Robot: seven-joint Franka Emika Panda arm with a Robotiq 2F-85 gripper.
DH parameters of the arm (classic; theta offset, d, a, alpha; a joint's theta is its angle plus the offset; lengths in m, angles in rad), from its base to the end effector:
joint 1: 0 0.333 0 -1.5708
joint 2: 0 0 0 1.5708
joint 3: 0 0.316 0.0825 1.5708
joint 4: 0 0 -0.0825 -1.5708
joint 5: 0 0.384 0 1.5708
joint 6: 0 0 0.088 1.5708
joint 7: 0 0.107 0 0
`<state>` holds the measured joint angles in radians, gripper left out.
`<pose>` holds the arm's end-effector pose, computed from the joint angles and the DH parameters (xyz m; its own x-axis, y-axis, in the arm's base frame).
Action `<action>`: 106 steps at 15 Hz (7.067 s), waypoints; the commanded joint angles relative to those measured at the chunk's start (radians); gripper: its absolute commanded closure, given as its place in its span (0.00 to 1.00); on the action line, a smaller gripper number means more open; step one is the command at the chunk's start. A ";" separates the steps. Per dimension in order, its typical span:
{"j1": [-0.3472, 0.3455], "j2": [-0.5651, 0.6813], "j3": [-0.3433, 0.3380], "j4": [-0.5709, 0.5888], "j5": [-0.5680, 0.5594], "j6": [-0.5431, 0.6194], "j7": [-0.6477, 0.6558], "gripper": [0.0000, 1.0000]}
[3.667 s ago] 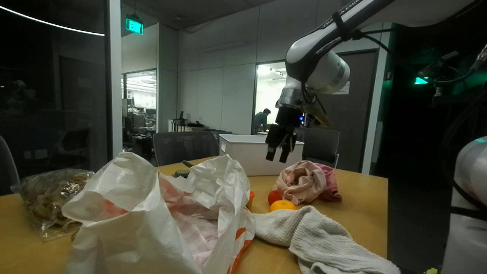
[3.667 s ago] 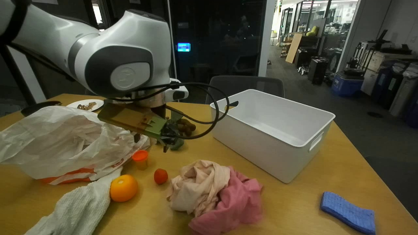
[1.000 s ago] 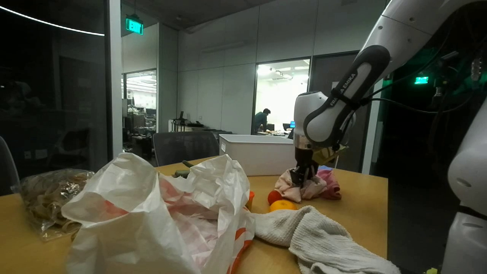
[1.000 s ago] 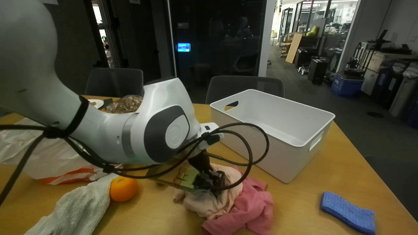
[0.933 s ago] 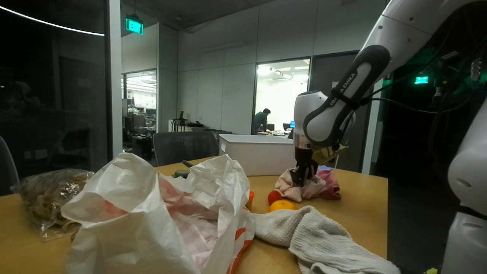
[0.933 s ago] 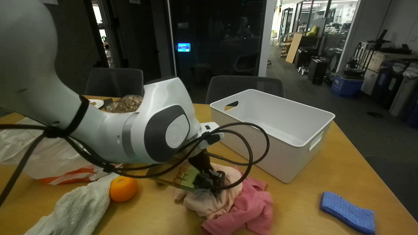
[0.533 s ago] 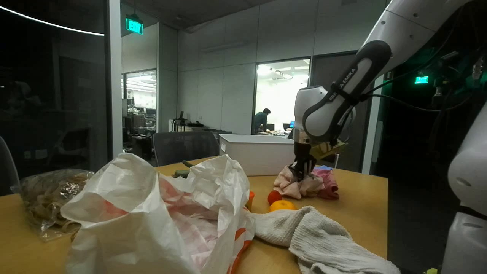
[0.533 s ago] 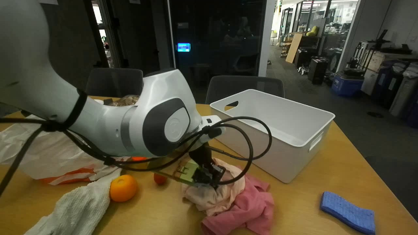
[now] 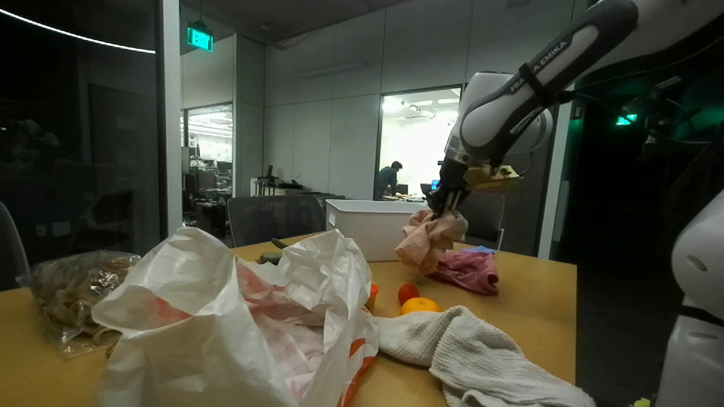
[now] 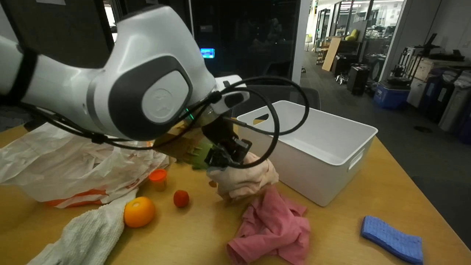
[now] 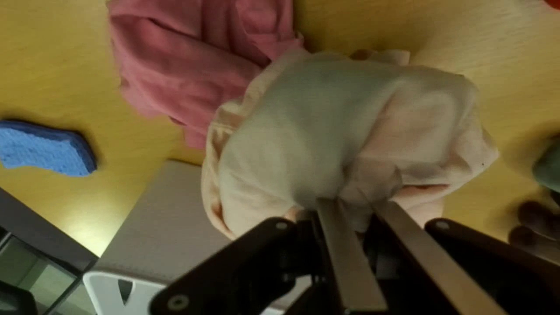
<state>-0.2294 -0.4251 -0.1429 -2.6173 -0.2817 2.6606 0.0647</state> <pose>0.4046 -0.1504 0.4404 0.8814 -0.1626 0.4434 -0.2474 -0.9587 0.1402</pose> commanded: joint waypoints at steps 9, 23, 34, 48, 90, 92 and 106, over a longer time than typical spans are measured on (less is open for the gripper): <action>0.345 -0.364 -0.142 -0.059 0.358 -0.125 -0.467 0.92; 0.741 -0.310 0.100 0.032 0.401 -0.317 -0.581 0.92; 0.774 -0.187 0.230 0.108 0.366 -0.226 -0.587 0.92; 0.787 0.054 0.194 0.092 0.580 -0.298 -0.814 0.92; 0.289 -0.075 0.074 0.131 0.395 -0.457 -0.396 0.00; 0.237 -0.050 0.033 0.134 0.391 -0.427 -0.373 0.00; -0.049 0.342 -0.064 0.153 0.192 0.039 0.018 0.00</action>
<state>-0.2355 -0.1750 -0.2234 -2.4996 -0.0015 2.6526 -0.0504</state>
